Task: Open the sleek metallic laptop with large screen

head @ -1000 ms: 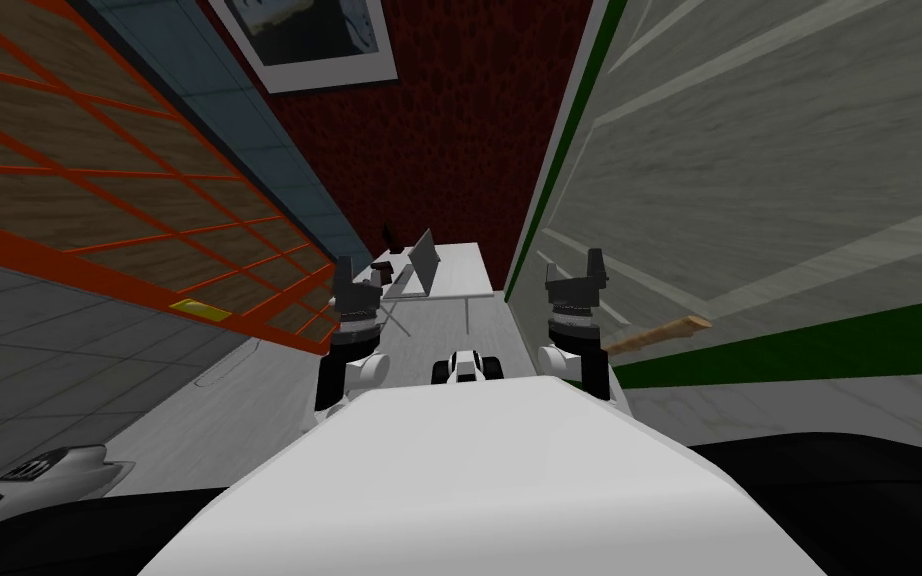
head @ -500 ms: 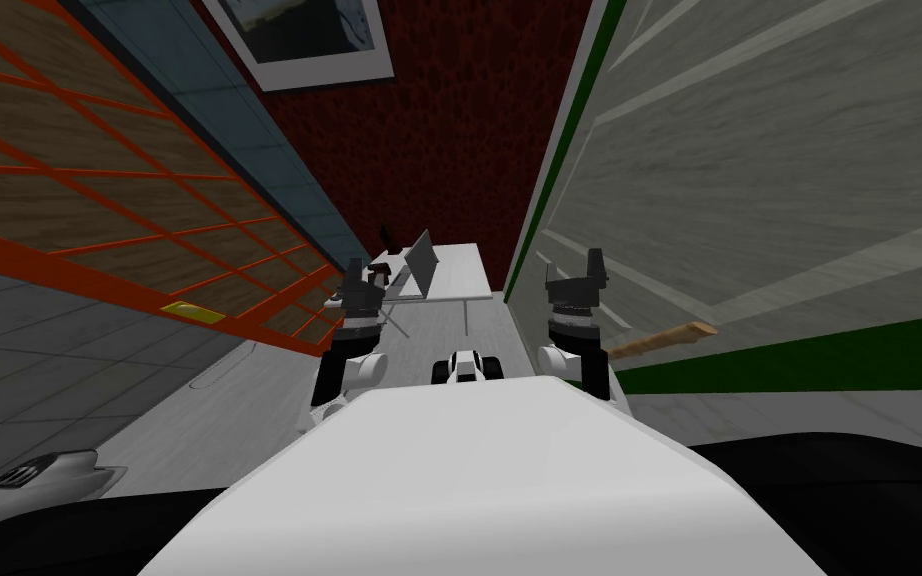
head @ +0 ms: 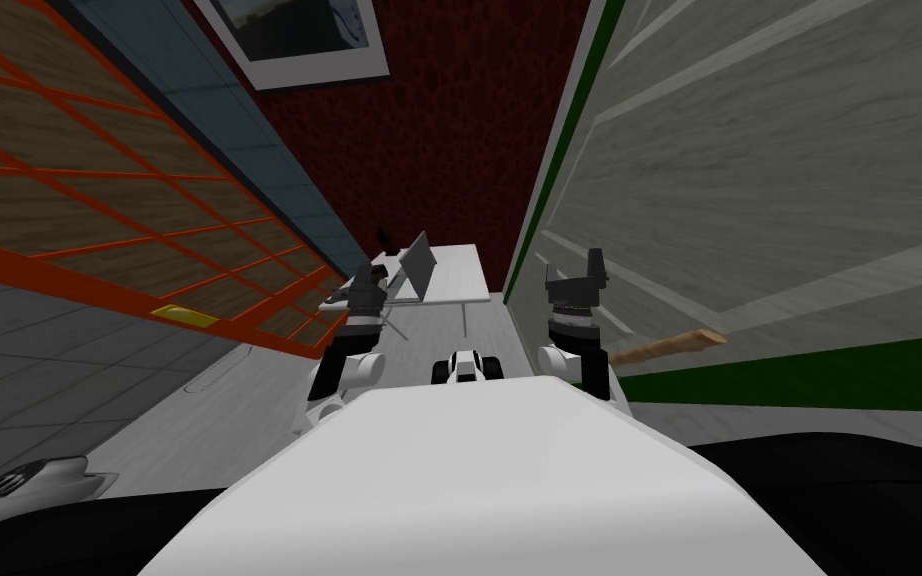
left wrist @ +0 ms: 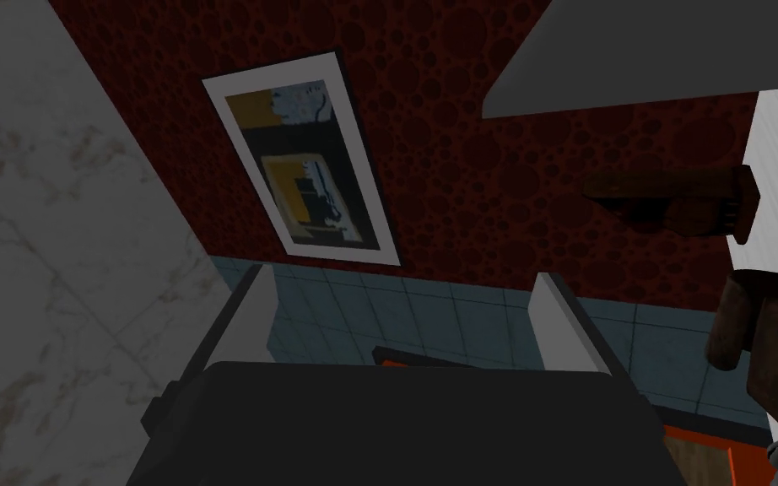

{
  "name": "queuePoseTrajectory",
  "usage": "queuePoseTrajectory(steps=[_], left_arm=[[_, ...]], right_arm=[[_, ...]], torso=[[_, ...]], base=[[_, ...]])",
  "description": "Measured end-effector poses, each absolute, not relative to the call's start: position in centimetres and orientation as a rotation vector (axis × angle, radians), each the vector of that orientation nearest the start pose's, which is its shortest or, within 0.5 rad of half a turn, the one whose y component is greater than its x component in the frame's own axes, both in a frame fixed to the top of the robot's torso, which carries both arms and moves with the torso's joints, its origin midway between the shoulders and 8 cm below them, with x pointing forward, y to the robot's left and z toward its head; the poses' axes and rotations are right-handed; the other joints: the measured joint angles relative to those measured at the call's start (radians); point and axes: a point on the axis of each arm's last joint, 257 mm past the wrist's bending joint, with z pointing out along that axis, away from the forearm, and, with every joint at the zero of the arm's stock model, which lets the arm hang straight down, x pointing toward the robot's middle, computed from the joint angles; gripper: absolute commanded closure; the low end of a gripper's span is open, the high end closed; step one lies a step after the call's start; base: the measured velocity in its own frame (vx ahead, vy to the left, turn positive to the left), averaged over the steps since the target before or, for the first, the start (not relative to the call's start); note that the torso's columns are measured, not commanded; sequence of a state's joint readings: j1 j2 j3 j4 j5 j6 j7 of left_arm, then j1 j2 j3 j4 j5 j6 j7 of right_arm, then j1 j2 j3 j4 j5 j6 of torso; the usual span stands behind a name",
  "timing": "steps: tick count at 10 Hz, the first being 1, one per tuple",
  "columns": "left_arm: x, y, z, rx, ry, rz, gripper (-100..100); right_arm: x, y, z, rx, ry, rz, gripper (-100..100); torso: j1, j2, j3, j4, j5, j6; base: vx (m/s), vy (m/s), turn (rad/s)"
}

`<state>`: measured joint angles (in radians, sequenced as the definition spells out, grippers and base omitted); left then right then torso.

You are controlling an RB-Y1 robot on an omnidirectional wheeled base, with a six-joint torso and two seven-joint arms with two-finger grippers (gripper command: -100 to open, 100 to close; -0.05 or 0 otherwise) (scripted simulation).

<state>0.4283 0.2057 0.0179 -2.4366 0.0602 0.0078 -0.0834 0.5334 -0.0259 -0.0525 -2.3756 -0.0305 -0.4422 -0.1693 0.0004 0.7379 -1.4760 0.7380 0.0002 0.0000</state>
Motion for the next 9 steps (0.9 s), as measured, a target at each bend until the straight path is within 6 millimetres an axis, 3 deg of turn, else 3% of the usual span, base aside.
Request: queuePoseTrajectory(steps=[9], left_arm=[[41.4,28.9,-4.6,-0.842,1.174,-1.0,-100]], right_arm=[[32.9,-29.6,4.7,0.705,0.563,1.42,0]], torso=[[0.0,0.001,0.0,0.0,0.0,0.0]], base=[[0.035,-0.028,-0.001]])
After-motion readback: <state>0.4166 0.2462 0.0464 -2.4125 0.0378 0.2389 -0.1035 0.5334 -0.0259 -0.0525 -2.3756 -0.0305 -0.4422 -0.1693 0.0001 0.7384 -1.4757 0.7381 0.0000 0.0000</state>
